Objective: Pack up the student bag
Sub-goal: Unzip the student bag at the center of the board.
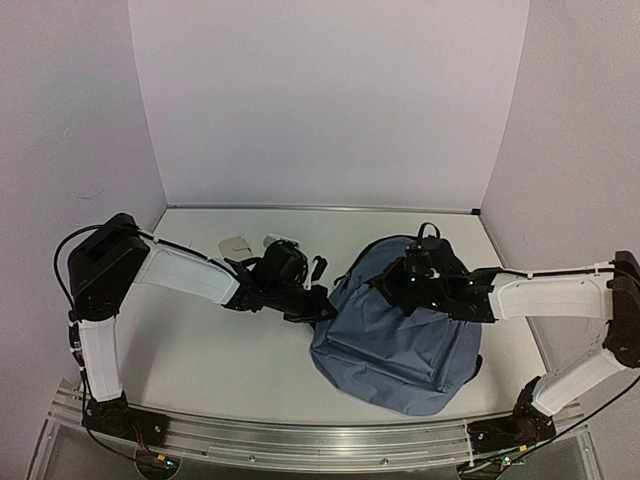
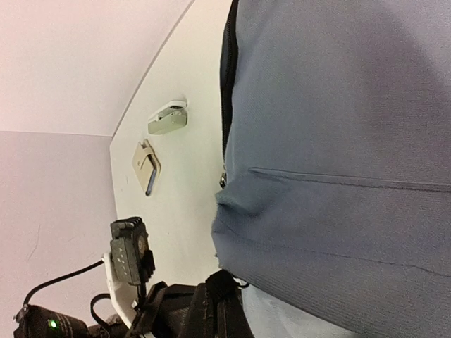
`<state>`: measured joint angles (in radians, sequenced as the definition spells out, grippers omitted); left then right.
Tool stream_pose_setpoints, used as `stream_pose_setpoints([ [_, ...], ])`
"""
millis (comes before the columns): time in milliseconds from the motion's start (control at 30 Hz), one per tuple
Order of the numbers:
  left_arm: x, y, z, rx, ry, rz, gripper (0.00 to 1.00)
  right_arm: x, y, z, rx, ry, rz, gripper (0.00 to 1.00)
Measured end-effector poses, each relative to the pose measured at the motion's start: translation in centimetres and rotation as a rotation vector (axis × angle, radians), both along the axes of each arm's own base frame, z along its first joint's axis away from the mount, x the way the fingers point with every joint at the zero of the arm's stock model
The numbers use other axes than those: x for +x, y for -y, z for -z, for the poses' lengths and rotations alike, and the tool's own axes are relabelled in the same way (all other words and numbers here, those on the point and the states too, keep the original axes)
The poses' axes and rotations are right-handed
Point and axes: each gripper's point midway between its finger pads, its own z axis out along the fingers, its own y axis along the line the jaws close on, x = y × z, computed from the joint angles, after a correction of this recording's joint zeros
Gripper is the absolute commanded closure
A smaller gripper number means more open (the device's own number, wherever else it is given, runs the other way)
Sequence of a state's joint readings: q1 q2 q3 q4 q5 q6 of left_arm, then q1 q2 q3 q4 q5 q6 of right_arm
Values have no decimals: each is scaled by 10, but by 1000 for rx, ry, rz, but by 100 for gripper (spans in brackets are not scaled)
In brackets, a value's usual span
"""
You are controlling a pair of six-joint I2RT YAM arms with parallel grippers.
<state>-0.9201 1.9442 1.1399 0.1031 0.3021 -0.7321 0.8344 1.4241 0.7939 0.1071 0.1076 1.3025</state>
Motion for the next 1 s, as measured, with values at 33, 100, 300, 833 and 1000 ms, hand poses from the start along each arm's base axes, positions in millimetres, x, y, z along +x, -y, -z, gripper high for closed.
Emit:
stream_pose_setpoints([
  [33, 1, -2, 0, 2, 0, -4, 100, -2, 3, 2, -2, -2, 1, 100],
  [100, 1, -5, 2, 9, -2, -12, 100, -5, 8, 6, -8, -7, 3, 100],
  [300, 2, -12, 3, 35, -4, -27, 100, -11, 12, 15, -34, -16, -12, 100],
  [833, 0, -68, -7, 101, 12, -124, 100, -44, 59, 4, -99, -9, 8, 100],
  [1000, 1, -97, -12, 107, 9, -168, 100, -55, 69, 18, -122, -37, 4, 100],
])
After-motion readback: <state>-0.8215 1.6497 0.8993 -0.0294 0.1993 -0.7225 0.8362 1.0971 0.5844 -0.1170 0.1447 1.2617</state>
